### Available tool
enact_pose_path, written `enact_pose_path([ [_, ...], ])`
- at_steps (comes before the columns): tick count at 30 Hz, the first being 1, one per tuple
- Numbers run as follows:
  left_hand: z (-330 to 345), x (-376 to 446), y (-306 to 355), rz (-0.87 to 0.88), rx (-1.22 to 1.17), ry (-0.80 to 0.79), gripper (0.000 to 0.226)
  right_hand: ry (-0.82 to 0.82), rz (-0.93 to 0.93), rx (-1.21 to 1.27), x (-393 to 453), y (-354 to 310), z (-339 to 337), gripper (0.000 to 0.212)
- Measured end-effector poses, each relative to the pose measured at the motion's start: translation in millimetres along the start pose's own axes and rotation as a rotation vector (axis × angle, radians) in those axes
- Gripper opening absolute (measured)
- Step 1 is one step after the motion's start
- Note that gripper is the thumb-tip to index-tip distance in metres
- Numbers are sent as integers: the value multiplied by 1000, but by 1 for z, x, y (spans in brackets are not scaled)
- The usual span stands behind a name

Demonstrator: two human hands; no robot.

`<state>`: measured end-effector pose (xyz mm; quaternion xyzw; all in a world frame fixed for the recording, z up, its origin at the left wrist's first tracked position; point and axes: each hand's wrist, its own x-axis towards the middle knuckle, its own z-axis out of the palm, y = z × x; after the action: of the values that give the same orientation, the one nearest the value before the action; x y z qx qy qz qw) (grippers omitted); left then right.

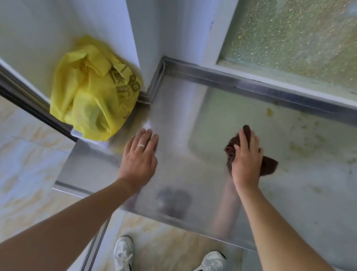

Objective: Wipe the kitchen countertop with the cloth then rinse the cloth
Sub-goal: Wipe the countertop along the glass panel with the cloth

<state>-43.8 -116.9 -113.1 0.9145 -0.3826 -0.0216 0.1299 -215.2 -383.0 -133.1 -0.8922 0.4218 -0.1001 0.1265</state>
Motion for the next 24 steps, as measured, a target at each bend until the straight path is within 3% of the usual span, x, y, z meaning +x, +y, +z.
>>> enact_pose_path([
  [3,-3,2,3,-7,26,-24,52,68,206,136,-13,12,-21,46],
  [6,-6,2,13,-11,-4,-9,47,95,15,176,-53,-34,-33,47],
  [9,-4,1,31,21,-41,-10,43,-123,-200,138,-121,-87,-16,48],
  [11,0,1,46,48,-34,-25,43,-168,-268,41,-155,-100,-3,48],
  [17,16,9,91,56,-33,-36,38,-193,-344,-26,-136,-53,-10,52],
  [24,35,23,164,85,-117,-41,46,-118,-252,-99,-77,45,-30,54],
])
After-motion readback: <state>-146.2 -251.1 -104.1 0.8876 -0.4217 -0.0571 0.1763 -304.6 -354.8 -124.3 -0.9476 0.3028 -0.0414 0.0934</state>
